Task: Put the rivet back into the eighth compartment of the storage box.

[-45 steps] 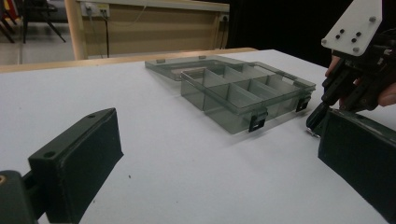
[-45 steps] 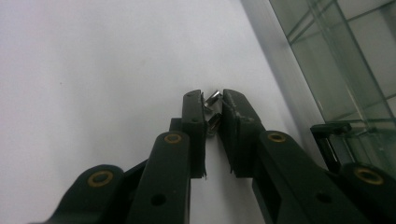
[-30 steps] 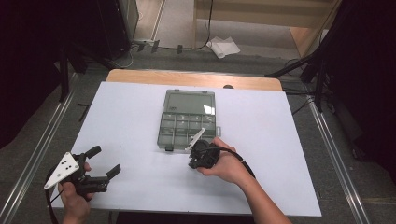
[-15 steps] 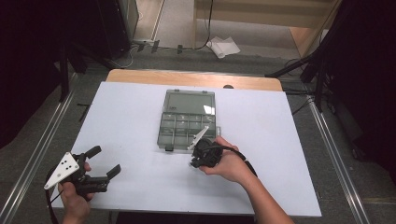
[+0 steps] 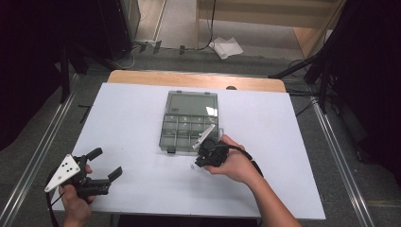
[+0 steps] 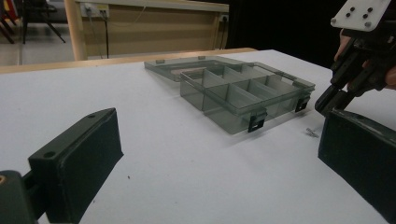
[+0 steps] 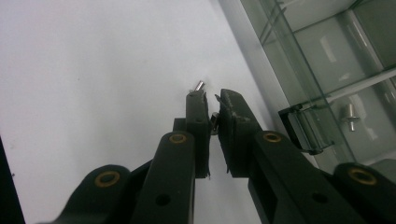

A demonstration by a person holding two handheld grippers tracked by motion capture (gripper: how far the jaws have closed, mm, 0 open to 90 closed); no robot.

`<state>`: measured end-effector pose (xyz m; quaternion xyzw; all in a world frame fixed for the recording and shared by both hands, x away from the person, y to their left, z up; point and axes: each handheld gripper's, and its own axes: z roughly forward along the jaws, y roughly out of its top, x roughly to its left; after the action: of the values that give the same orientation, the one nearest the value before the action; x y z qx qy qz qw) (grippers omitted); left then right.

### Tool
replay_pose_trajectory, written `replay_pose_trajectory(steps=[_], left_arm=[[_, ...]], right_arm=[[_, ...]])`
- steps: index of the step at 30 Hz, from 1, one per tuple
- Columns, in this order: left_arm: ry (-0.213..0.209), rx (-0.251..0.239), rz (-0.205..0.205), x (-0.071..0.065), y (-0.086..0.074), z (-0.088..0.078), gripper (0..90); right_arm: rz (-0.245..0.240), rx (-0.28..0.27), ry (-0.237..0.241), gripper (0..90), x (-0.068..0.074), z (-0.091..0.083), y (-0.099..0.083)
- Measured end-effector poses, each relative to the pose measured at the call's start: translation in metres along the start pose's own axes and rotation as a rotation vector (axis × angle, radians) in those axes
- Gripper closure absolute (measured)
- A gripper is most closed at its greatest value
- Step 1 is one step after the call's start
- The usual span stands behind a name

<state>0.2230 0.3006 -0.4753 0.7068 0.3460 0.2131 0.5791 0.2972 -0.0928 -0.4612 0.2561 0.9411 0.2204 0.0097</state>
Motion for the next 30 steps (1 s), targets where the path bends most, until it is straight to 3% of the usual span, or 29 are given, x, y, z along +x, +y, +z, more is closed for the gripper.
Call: replay_pose_trajectory(steps=[30], left_arm=[[-0.002, -0.001, -0.002, 0.0, 0.0, 0.001, 0.0]], right_arm=[[0.016, -0.018, -0.027, 83.7, -0.016, -0.031, 0.002]])
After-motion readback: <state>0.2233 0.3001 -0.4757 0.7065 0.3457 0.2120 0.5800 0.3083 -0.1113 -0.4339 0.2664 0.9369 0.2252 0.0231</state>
